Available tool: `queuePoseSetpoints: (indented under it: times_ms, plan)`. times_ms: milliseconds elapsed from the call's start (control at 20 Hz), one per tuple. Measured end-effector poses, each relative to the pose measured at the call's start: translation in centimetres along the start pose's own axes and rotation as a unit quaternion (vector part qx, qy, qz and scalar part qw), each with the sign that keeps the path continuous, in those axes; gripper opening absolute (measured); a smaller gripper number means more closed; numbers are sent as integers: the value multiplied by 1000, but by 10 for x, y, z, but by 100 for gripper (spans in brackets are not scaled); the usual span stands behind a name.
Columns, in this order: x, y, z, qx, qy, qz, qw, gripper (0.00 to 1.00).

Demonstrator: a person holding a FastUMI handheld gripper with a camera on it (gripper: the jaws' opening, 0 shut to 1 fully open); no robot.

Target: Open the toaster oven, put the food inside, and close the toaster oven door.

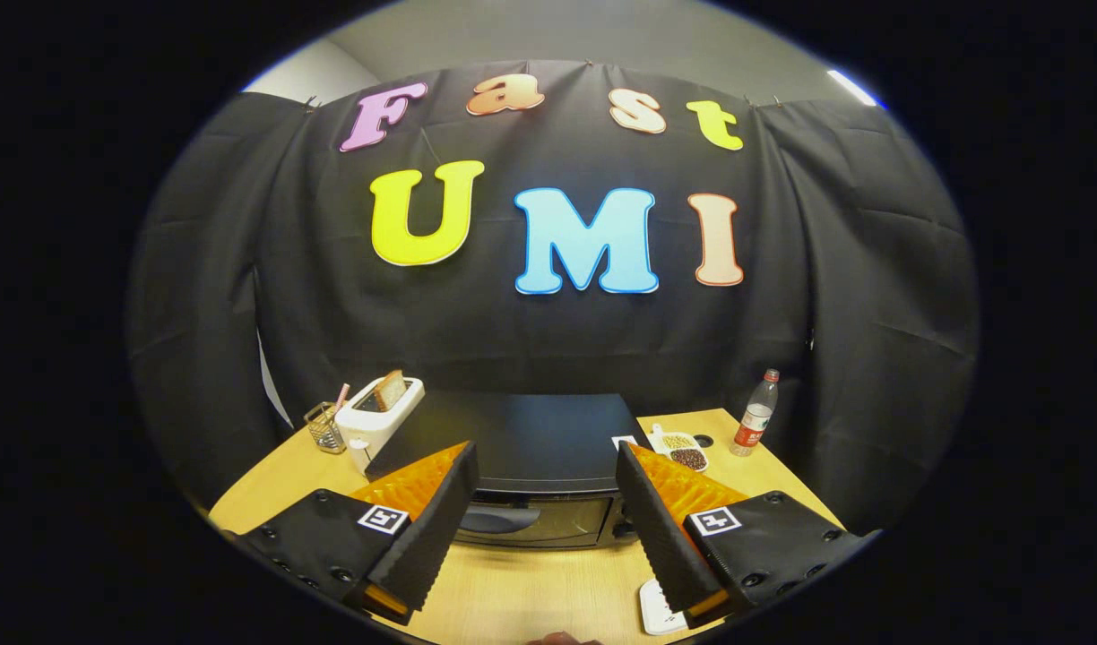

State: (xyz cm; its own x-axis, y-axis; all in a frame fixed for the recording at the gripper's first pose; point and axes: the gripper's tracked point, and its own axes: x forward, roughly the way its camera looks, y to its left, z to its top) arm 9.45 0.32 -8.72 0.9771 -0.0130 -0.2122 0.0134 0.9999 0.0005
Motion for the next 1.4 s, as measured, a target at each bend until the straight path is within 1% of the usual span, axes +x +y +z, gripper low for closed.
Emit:
queuePoseSetpoints:
  times_ms: [150, 300, 450, 650, 850, 1200, 1350, 1400]
  plan:
    - [16, 1, -22, 6, 31, -3, 999, 98]
    - [31, 10, -40, -5, 53, 6, 999, 98]
    - [44, 24, -48, -6, 65, 20, 998, 98]
    - [62, 45, -58, 10, 81, 31, 996, 98]
    - [68, 60, -72, 12, 103, 39, 994, 98]
    - [72, 64, -88, 5, 118, 21, 993, 98]
    - [78, 65, -83, -3, 107, 15, 994, 98]
    - [79, 65, -87, -2, 113, 14, 993, 98]
